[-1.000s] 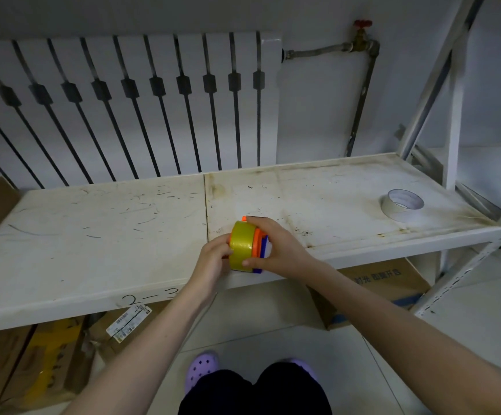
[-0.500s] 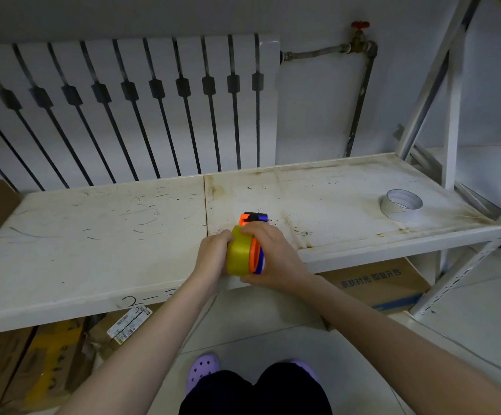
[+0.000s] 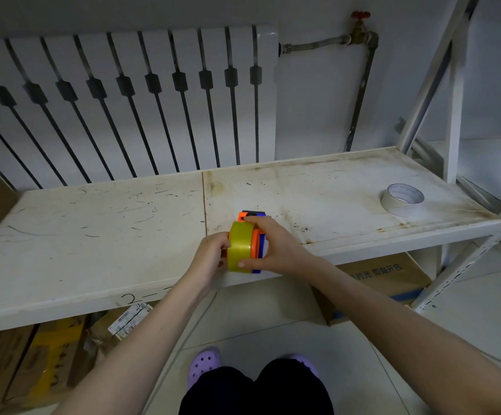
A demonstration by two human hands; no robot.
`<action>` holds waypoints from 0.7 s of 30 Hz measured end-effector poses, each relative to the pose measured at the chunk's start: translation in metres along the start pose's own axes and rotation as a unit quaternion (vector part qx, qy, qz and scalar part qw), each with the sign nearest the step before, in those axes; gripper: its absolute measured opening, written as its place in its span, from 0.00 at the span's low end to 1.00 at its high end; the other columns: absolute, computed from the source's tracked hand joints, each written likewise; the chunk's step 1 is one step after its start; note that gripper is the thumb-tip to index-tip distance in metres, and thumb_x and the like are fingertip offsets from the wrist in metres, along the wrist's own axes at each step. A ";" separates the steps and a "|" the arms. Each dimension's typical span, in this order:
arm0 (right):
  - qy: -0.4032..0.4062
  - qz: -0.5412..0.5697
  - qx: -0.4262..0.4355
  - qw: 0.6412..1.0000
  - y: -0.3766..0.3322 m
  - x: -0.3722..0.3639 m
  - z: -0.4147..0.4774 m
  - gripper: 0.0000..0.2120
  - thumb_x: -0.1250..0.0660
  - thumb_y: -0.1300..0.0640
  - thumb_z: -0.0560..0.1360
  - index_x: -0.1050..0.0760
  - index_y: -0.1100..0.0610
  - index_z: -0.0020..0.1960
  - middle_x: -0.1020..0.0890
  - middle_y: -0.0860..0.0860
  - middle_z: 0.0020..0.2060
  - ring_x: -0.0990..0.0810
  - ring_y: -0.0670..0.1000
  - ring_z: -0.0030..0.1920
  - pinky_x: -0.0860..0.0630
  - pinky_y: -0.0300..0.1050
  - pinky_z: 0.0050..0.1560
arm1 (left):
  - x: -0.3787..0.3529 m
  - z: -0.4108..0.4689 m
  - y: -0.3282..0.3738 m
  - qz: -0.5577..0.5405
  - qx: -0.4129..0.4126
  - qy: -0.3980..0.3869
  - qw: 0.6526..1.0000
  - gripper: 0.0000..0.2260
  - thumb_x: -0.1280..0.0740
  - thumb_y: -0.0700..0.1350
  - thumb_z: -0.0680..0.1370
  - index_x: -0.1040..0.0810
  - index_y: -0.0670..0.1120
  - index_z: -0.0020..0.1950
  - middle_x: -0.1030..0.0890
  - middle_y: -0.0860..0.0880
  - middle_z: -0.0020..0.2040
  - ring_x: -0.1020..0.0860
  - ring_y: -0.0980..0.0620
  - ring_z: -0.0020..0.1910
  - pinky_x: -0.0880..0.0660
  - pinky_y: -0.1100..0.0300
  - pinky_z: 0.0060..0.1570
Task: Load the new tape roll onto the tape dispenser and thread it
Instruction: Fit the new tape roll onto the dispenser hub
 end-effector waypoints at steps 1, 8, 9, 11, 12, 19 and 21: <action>0.002 0.004 -0.002 1.000 0.000 0.000 0.000 0.40 0.25 0.46 0.66 0.41 0.49 0.72 0.34 0.50 0.68 0.31 0.49 0.64 0.27 0.42 0.56 | 0.000 -0.001 -0.002 0.011 -0.022 -0.013 1.000 0.15 0.42 0.44 0.66 0.25 0.42 0.49 0.25 0.41 0.44 0.26 0.44 0.44 0.29 0.56 0.40; 0.005 0.022 -0.015 1.000 0.001 0.000 0.000 0.41 0.25 0.46 0.66 0.41 0.50 0.72 0.34 0.51 0.69 0.32 0.51 0.66 0.28 0.45 0.59 | 0.001 -0.009 -0.009 0.011 -0.088 -0.055 0.995 0.12 0.42 0.43 0.65 0.23 0.47 0.45 0.22 0.47 0.40 0.25 0.51 0.38 0.27 0.61 0.38; 0.005 0.024 -0.015 1.000 0.001 -0.001 -0.001 0.41 0.25 0.46 0.66 0.41 0.50 0.72 0.34 0.51 0.69 0.32 0.51 0.65 0.28 0.46 0.60 | 0.003 -0.009 -0.010 0.013 -0.089 -0.062 0.994 0.14 0.42 0.43 0.64 0.22 0.46 0.46 0.22 0.47 0.40 0.25 0.51 0.39 0.28 0.60 0.39; 0.005 0.027 -0.015 0.999 0.001 -0.002 -0.002 0.41 0.24 0.46 0.66 0.42 0.50 0.72 0.34 0.51 0.69 0.32 0.50 0.65 0.27 0.47 0.60 | 0.004 -0.010 -0.014 0.021 -0.091 -0.070 0.993 0.16 0.42 0.42 0.63 0.22 0.46 0.47 0.22 0.47 0.41 0.25 0.51 0.40 0.28 0.59 0.41; 0.005 0.028 -0.015 0.999 0.000 -0.002 -0.003 0.41 0.24 0.47 0.66 0.42 0.50 0.72 0.34 0.51 0.69 0.32 0.50 0.65 0.27 0.47 0.60 | 0.004 -0.010 -0.015 0.023 -0.092 -0.071 0.993 0.17 0.42 0.42 0.62 0.22 0.45 0.47 0.22 0.47 0.41 0.25 0.51 0.41 0.28 0.59 0.41; 0.008 0.039 -0.026 0.999 0.000 0.001 -0.003 0.41 0.24 0.47 0.66 0.42 0.50 0.73 0.34 0.51 0.69 0.32 0.51 0.66 0.27 0.48 0.62 | 0.004 -0.005 -0.014 0.003 -0.084 -0.054 0.995 0.10 0.41 0.44 0.69 0.22 0.48 0.46 0.22 0.46 0.43 0.25 0.49 0.42 0.28 0.56 0.42; 0.005 0.040 -0.029 0.999 0.000 0.002 -0.002 0.41 0.24 0.47 0.66 0.42 0.51 0.73 0.34 0.51 0.69 0.32 0.52 0.66 0.27 0.50 0.62 | 0.002 -0.003 -0.014 -0.002 -0.081 -0.044 0.996 0.10 0.41 0.45 0.70 0.23 0.49 0.46 0.22 0.46 0.43 0.25 0.49 0.43 0.28 0.55 0.42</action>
Point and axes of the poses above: each hand's wrist, its own z-axis towards the middle knuckle, its own x-axis out of the back of the hand, y = z × x, the point moved 1 cm from there along z, towards the middle knuckle
